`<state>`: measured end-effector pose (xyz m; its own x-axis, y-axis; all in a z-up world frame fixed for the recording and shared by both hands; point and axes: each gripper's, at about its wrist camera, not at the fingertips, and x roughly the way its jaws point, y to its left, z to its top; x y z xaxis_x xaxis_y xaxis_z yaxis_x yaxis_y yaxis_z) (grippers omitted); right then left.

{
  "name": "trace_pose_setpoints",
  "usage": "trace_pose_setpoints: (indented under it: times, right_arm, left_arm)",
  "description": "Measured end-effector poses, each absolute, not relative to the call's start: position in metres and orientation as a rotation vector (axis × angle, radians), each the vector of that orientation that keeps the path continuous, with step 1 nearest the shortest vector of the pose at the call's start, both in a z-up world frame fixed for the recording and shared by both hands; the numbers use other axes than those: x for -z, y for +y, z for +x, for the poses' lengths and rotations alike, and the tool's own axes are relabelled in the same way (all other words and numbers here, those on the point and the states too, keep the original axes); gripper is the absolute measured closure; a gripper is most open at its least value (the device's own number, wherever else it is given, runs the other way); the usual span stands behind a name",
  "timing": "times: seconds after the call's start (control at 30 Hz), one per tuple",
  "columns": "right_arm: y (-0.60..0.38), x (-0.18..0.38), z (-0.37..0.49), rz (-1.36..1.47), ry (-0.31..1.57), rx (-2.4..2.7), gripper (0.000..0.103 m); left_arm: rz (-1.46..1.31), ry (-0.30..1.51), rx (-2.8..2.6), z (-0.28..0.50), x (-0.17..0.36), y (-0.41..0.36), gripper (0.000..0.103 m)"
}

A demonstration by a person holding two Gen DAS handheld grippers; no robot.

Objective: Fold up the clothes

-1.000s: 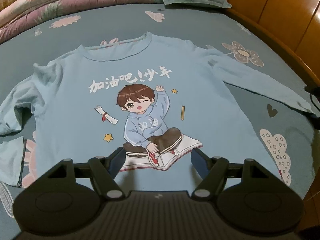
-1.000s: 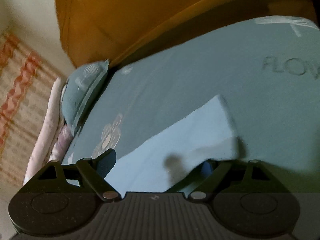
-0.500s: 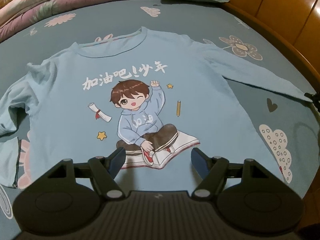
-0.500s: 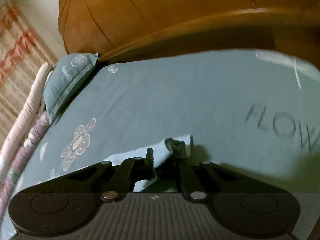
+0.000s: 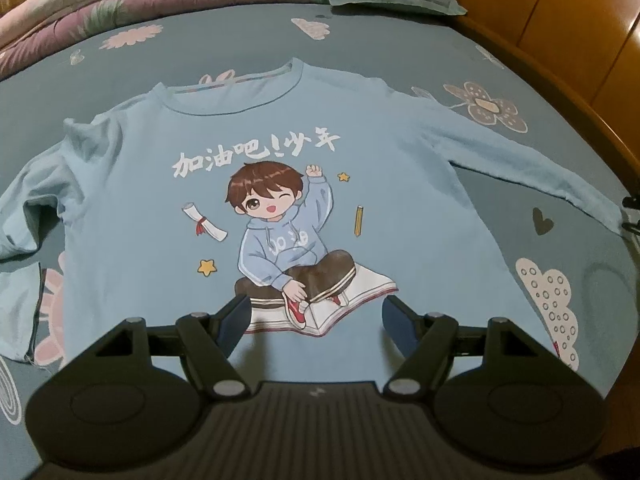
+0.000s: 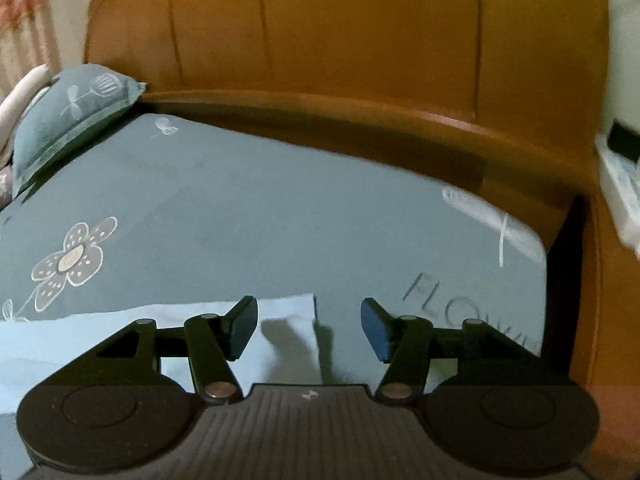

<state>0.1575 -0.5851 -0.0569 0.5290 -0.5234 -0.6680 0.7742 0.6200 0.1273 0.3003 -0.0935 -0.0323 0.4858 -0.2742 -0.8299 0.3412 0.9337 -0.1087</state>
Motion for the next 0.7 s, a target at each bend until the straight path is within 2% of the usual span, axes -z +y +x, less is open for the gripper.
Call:
trace_pose_setpoints:
  times: [0.13, 0.2, 0.23, 0.5, 0.7]
  right_arm:
    - [-0.602, 0.061, 0.167, 0.443, 0.638, 0.747, 0.04]
    - [-0.614, 0.069, 0.175, 0.465, 0.658, 0.704, 0.047]
    - [-0.619, 0.072, 0.179, 0.474, 0.668, 0.683, 0.055]
    - [-0.608, 0.07, 0.187, 0.368, 0.72, 0.615, 0.06]
    - [-0.547, 0.04, 0.202, 0.33, 0.631, 0.343, 0.06]
  left_arm:
    - [0.077, 1.001, 0.382, 0.302, 0.035, -0.098, 0.03]
    - [0.08, 1.004, 0.39, 0.302, 0.036, -0.1, 0.03]
    - [0.085, 1.005, 0.395, 0.301, 0.036, -0.102, 0.03]
    - [0.091, 1.016, 0.382, 0.298, 0.036, -0.103, 0.03]
    - [0.113, 1.009, 0.393, 0.302, 0.033, -0.112, 0.03]
